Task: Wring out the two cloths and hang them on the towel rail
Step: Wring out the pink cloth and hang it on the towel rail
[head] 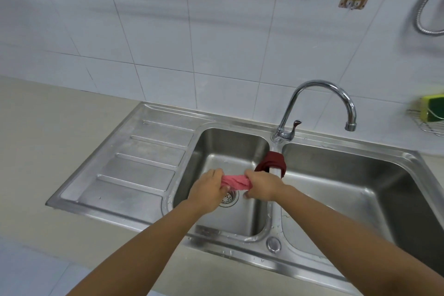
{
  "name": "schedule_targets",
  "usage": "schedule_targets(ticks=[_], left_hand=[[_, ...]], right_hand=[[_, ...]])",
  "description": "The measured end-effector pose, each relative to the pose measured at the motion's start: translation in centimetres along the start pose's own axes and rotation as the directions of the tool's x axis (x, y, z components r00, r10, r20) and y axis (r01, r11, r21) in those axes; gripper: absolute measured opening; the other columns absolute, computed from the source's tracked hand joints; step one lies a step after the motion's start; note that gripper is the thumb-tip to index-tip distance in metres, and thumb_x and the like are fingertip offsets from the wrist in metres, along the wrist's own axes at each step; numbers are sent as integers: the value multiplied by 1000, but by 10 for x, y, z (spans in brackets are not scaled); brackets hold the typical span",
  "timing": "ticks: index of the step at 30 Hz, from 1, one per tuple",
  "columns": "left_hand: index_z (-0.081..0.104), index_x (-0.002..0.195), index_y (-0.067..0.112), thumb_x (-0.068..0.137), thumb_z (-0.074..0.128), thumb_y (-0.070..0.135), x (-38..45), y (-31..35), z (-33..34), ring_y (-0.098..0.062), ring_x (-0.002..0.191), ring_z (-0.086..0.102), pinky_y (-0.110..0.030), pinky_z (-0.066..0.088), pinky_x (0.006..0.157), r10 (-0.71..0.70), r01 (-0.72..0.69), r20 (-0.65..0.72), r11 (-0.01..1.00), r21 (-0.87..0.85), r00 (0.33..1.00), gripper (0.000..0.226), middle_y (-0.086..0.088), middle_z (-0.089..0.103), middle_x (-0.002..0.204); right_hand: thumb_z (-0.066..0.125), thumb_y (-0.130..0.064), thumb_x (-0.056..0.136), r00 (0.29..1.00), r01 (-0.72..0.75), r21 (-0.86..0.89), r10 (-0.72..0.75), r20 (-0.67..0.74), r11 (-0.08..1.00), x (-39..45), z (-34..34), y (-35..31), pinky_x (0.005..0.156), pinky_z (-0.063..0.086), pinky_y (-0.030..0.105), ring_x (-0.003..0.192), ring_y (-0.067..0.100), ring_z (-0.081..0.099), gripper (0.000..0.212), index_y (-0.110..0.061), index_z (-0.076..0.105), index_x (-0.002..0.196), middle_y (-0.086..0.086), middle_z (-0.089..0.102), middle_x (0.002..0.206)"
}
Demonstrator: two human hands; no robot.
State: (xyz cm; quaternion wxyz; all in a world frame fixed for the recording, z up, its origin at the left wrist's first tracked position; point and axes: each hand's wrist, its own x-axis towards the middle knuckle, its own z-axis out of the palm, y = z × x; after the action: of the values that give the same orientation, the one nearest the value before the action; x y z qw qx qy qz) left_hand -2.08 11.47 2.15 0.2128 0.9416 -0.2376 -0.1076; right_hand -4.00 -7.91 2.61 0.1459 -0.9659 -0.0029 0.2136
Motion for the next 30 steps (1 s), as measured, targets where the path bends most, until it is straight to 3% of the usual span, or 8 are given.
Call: schedule_targets(ticks=[2,6,9,13,16,22,26,30], left_hand=[[51,110,12,98,46,26,3,-4,-2,-20,98,53,-37,48,90,-10,10,-45,1000,-9,999,19,-5,53,113],[57,117,16,101,42,27,4,-12,-7,-17,102,56,-36,50,97,-52,47,-47,994,-100,998,24,-1,54,115],[60,110,19,97,52,23,1,-16,-11,-13,86,61,-37,58,84,-28,23,-28,985,-170,999,16,3,57,105],[48,109,31,95,56,20,-6,-14,-19,-12,67,68,-34,61,62,-12,9,-14,970,-244,1000,19,8,69,91],[48,97,32,94,55,29,-7,-11,-24,-12,75,68,-37,60,69,-9,2,-36,980,-200,999,8,8,70,89],[67,99,17,98,46,39,-7,-11,-29,-18,85,66,-34,55,82,-37,38,10,986,-162,999,31,-1,71,92],[68,96,20,98,48,36,-5,-8,-31,-15,80,67,-35,57,81,-45,38,-33,979,-198,998,25,0,71,86],[59,86,18,90,63,27,-4,0,-35,-12,67,61,-30,54,62,-65,36,-79,946,-321,995,11,4,63,75]], right_hand=[[72,-22,79,996,47,214,-63,70,976,-7,1,-2,67,49,37,78,24,61,54,-20,34,117,7,64,94],[62,-18,87,991,120,391,-86,-102,912,-15,-2,3,66,53,35,69,19,68,12,-19,50,92,6,70,81],[61,-18,89,992,119,482,-88,-85,868,-21,-10,4,75,56,33,74,12,73,4,-15,64,90,4,74,83],[65,-22,88,984,139,450,-74,-159,882,-28,-20,0,70,49,24,70,8,63,24,-31,60,110,-5,70,85],[65,-24,87,980,147,497,-56,-193,855,-27,-29,-3,71,51,32,68,14,65,11,-32,63,94,-3,72,78],[51,-30,96,988,138,528,-82,-127,838,-27,-40,3,88,52,29,87,19,72,25,-22,74,101,8,76,93],[51,-23,97,985,163,631,-88,-148,758,-31,-44,-4,96,43,22,126,5,50,26,-18,72,113,20,71,108],[54,-22,96,968,214,668,-64,-242,713,-35,-52,-8,82,55,43,89,39,70,22,-24,76,96,19,74,99]])
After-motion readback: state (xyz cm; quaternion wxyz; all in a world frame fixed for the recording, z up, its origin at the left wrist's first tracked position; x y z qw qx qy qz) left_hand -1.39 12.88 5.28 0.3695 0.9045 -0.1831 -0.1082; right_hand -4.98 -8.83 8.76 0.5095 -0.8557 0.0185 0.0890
